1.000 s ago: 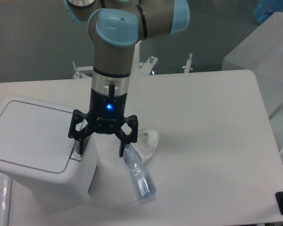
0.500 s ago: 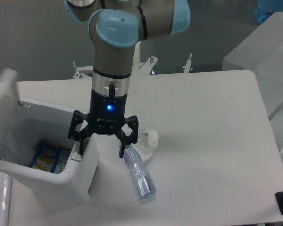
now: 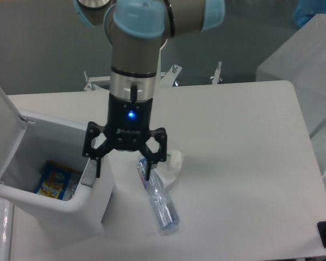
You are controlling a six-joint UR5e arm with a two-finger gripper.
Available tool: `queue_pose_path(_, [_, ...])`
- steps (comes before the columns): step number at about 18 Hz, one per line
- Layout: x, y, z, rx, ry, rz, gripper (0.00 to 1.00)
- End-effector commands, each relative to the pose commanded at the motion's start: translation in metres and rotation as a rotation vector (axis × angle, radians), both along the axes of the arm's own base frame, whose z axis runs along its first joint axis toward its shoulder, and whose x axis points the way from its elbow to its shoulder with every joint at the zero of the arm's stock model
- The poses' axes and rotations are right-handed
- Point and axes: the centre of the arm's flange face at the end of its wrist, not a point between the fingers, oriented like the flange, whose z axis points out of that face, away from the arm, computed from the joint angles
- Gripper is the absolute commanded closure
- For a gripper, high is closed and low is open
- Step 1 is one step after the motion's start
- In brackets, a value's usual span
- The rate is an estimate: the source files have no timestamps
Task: Open the trash can
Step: 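Keep pressing the button as the trash can lid springs open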
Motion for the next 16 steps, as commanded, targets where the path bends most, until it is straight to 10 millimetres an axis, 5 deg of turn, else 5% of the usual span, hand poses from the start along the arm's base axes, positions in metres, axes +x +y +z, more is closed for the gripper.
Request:
queue_pose_path(7, [-0.058, -0.053, -0.005, -0.199, 0.190, 0.025, 0.00])
queue_pose_path(10, [-0.066, -0.074, -0.014, -0.373, 0.224, -0.111, 0.00])
queue_pose_path(16, [-0.086, -0.115, -0.011, -0.455, 0.248, -0.211, 0.00])
